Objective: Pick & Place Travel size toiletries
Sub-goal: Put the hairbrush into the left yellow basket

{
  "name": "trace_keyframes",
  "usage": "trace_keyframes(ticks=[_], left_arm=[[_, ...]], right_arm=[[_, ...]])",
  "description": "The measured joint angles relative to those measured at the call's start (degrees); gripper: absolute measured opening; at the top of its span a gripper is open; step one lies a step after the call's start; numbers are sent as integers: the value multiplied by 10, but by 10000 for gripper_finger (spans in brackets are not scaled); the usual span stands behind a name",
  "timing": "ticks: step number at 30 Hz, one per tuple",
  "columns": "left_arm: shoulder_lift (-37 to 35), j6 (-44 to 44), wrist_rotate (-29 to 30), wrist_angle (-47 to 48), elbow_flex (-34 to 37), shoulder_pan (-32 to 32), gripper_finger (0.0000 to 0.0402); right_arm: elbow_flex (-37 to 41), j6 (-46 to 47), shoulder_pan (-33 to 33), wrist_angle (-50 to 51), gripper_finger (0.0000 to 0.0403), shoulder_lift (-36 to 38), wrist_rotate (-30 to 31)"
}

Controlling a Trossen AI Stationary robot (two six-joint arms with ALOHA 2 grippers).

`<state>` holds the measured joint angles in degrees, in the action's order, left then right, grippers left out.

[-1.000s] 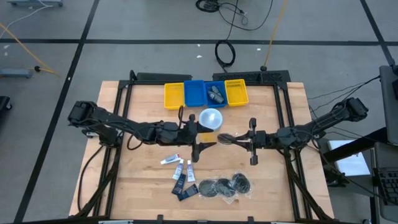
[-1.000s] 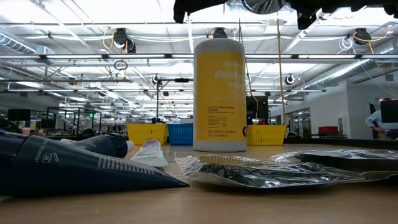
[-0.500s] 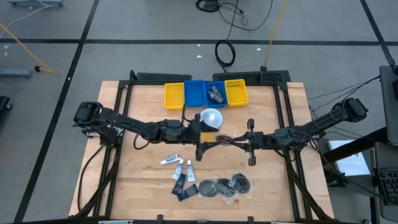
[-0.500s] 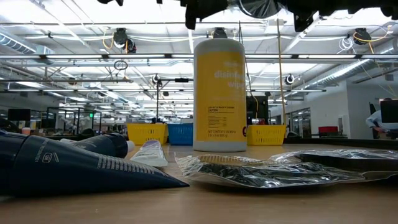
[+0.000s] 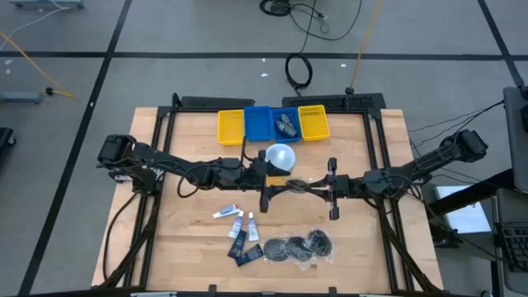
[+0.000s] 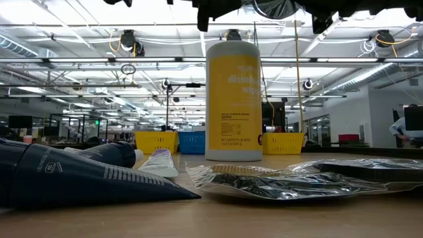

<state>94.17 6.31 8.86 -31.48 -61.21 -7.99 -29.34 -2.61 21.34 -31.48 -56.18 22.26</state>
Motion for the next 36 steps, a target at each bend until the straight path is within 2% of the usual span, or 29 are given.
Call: trace_keyframes(ticks=[9,12,25,36], left_arm=[[0,-20,-3,-1,0,0,56],[0,-22,-24,-1,0,0,13],[0,-32,-35,0,0,1,3],[-19,-49,-31,19,0,1,2]], right_arm=[[0,2,0,3,19,0,1],[0,1,0,4,22,0,1],[0,-11,0,1,94,0,1],[0,-11,1,25,181,4,0]])
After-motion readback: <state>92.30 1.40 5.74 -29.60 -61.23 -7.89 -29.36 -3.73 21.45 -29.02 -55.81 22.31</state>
